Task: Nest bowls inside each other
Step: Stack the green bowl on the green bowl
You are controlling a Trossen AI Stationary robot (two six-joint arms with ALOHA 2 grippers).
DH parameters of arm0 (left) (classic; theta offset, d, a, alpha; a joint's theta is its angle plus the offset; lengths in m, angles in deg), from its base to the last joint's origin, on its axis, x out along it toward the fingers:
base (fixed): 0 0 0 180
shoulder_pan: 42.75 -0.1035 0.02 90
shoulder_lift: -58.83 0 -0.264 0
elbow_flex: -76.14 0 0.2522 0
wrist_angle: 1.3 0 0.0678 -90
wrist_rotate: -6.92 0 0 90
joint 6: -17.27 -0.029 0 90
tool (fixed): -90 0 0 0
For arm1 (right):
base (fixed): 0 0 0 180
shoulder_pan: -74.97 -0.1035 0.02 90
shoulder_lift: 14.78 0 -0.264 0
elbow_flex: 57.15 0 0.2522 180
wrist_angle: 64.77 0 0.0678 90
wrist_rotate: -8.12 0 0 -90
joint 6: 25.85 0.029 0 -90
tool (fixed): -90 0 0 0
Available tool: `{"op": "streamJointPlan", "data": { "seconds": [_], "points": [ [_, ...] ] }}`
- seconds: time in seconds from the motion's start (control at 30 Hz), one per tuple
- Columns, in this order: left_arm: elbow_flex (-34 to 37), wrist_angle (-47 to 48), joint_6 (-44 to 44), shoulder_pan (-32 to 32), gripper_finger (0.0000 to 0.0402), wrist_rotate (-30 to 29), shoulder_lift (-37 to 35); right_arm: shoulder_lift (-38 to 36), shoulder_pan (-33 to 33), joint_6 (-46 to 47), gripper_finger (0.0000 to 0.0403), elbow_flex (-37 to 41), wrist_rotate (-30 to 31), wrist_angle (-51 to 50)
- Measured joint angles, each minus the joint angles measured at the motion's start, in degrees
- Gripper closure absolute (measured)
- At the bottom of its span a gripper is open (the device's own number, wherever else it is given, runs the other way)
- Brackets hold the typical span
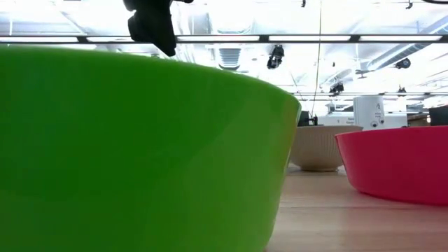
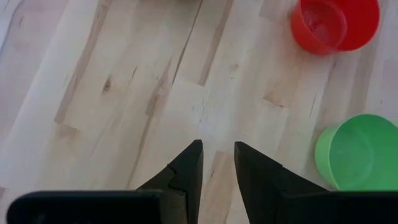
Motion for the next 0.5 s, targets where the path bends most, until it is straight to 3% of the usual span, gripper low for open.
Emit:
{"op": "streamJointPlan", "data": {
  "seconds": [0.13, 0.5],
  "points": [
    [0.0, 0.0, 1.9, 0.3, 0.0305, 0.6, 0.0, -1.4, 0.0, 0.3, 0.0394, 0.8, 0.0, -0.1],
    [0.0, 0.0, 2.9, 1.7, 0.0305, 10.5, 0.0, -1.4, 0.0, 2.9, 0.0394, 1.3, 0.0, -0.2]
  ]
}}
